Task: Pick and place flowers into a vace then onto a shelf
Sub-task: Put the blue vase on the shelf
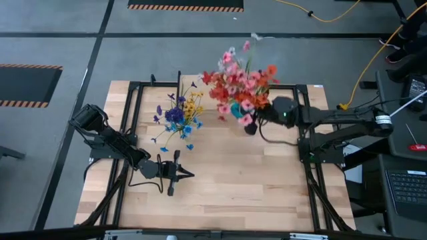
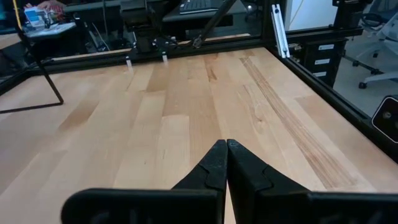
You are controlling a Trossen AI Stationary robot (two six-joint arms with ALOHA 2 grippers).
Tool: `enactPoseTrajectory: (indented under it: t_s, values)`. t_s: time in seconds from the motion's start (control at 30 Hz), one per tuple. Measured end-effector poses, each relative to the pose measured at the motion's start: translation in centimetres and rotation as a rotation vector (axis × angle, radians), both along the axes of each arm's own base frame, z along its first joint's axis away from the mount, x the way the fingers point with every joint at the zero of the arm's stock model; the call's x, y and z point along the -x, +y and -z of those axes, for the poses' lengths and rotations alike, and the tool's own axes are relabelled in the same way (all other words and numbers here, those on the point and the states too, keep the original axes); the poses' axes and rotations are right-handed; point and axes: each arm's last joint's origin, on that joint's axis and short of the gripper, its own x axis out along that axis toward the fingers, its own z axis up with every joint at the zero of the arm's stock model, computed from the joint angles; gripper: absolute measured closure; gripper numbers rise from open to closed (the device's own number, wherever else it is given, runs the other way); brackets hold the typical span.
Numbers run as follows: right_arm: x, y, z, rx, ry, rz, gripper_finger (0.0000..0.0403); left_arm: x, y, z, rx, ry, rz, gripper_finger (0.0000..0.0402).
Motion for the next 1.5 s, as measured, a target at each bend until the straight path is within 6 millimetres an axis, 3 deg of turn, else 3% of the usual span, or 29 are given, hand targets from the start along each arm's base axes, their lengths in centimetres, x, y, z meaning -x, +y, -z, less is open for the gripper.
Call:
enactPoseTrajectory:
  t_s: [0.27, 0.43, 0.87, 1.17, 1.5]
  values:
    - [1.1, -5.6, -0.9, -0.032, -0.011, 0.095, 0.0205, 0.0, 0.0, 0.0, -0.001, 0.000, -0.001, 0.0398]
    - [2.1, -8.0, -0.8, -0.066, -0.017, 0.112, 0.0205, 0.0, 0.1, 0.0, -0.005, -0.002, -0.018, 0.0398]
    - [3.2, -11.8, -0.4, -0.088, -0.045, 0.165, 0.0203, -0.8, 1.3, 0.0, 0.003, 0.002, -0.047, 0.0399]
    - [2.0, -13.8, 1.7, -0.104, 0.011, 0.178, 0.0204, -0.9, 1.5, 0.0, 0.032, 0.006, -0.036, 0.0396]
    - [1.8, -14.9, 2.4, -0.101, 0.014, 0.204, 0.0203, -0.9, 1.5, 0.0, 0.033, 0.006, -0.037, 0.0396]
